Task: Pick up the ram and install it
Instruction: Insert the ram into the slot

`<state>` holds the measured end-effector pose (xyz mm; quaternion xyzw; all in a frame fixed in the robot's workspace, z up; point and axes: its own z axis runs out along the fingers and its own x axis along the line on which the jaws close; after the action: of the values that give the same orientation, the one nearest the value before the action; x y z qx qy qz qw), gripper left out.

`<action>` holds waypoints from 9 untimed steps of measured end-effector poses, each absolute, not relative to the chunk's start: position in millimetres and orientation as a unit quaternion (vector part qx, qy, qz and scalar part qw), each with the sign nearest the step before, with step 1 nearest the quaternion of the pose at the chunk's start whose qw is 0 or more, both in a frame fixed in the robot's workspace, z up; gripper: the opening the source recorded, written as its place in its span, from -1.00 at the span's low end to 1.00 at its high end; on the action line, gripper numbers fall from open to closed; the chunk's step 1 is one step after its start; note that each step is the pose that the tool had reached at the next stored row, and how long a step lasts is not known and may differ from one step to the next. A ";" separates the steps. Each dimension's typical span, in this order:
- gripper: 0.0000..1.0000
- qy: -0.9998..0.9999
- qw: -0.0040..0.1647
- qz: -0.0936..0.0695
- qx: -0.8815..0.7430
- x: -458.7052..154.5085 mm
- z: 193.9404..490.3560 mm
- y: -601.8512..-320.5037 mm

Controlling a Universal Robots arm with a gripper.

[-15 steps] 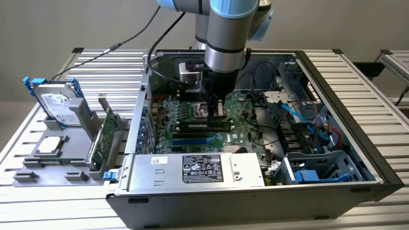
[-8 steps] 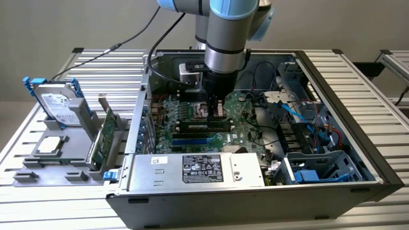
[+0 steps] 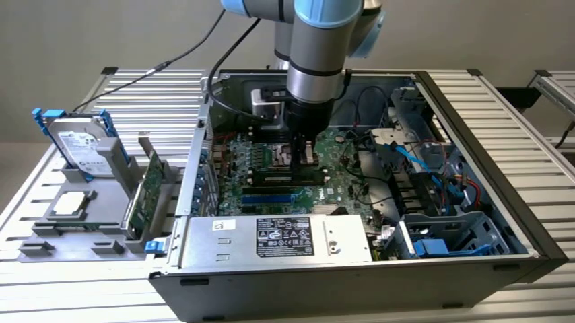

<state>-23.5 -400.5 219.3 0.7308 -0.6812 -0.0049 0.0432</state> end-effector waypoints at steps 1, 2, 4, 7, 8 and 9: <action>-0.34 -0.681 0.043 -0.005 0.731 -23.8 219.4 -400.6; -0.22 -0.681 0.043 -0.005 0.731 -24.2 219.4 -400.6; -0.11 -0.681 0.043 -0.005 0.731 -25.0 219.7 -400.6; 0.12 -0.681 0.043 -0.005 0.731 -25.4 220.9 -400.5; 0.23 -0.681 0.043 -0.005 0.731 -25.4 221.7 -400.4; 0.23 -0.681 0.043 -0.005 0.731 -25.5 222.8 -400.3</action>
<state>-25.5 -400.3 222.8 0.7308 -0.6812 -0.0049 0.0433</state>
